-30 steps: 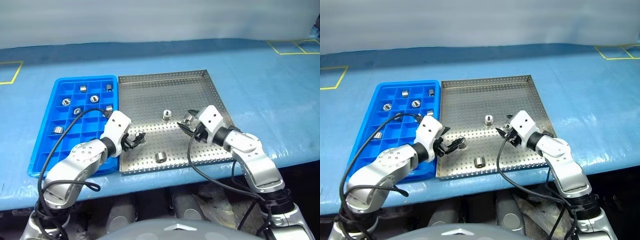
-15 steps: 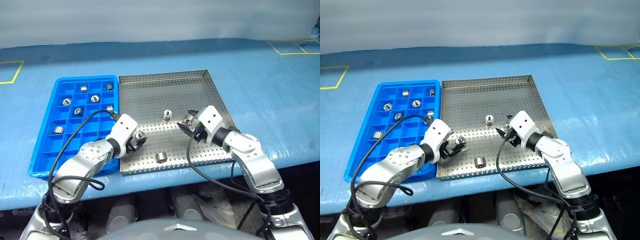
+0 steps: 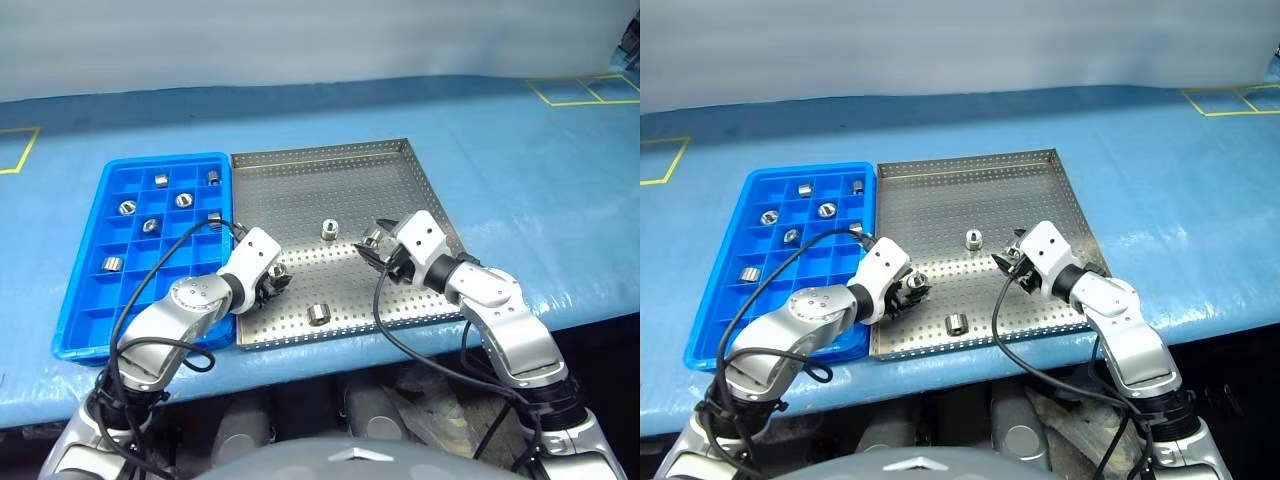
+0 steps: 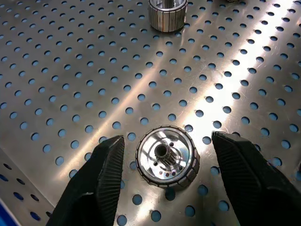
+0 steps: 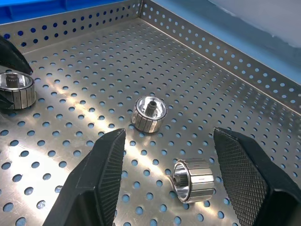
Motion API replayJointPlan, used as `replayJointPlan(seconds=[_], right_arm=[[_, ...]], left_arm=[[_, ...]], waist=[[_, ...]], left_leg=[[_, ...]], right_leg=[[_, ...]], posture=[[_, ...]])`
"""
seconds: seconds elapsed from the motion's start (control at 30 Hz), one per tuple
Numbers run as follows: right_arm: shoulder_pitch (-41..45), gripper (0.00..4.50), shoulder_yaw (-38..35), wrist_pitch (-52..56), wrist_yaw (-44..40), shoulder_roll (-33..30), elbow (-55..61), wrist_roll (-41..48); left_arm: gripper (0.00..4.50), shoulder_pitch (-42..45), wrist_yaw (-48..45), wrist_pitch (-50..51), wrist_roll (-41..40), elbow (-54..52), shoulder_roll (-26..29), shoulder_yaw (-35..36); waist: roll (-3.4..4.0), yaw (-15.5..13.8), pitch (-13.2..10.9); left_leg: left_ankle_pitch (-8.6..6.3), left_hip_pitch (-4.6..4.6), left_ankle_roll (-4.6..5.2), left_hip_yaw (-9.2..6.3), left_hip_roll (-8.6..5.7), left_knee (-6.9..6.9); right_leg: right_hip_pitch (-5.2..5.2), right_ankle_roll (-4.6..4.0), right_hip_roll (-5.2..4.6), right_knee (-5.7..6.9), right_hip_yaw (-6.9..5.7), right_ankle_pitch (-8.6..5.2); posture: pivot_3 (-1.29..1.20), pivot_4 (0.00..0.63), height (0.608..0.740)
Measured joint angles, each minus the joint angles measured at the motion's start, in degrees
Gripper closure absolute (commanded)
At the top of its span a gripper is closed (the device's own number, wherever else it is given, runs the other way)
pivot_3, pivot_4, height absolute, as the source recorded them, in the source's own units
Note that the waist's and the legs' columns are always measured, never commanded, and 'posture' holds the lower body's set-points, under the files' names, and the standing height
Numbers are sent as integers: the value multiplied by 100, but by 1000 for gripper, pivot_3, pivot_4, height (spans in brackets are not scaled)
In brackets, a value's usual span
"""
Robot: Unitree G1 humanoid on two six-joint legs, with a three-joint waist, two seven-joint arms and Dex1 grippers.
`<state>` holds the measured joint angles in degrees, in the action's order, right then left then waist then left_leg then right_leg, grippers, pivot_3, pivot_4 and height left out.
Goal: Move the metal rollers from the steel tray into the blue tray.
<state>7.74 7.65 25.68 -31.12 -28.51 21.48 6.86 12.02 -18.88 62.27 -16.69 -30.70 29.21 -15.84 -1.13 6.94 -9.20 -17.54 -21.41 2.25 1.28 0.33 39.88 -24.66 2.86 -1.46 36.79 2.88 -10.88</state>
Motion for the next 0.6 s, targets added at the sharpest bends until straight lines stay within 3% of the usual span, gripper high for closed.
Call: replayJointPlan(seconds=[0.4,0.5,0.6], right_arm=[[14,1364,3,1,23,1,-2,0],[29,1364,21,1,18,2,-2,0],[50,1364,42,1,1,2,-2,0]], left_arm=[[2825,-87,102,-78,52,-3,-194,151],[2825,-132,400,-485,81,-26,-696,600],[2825,-72,764,-842,295,-153,-851,984]], waist=[[0,3,0],[-3,-19,-2],[-2,-20,-2]], left_leg=[[0,-5,0,0,0,0],[0,-12,0,-1,0,0],[0,-12,0,-2,0,0]], right_leg=[[-4,18,0,-1,2,11],[-9,21,-3,-3,1,14],[-9,21,-2,-2,0,14]], posture=[[-186,150,740],[-177,150,740],[-165,150,740]])
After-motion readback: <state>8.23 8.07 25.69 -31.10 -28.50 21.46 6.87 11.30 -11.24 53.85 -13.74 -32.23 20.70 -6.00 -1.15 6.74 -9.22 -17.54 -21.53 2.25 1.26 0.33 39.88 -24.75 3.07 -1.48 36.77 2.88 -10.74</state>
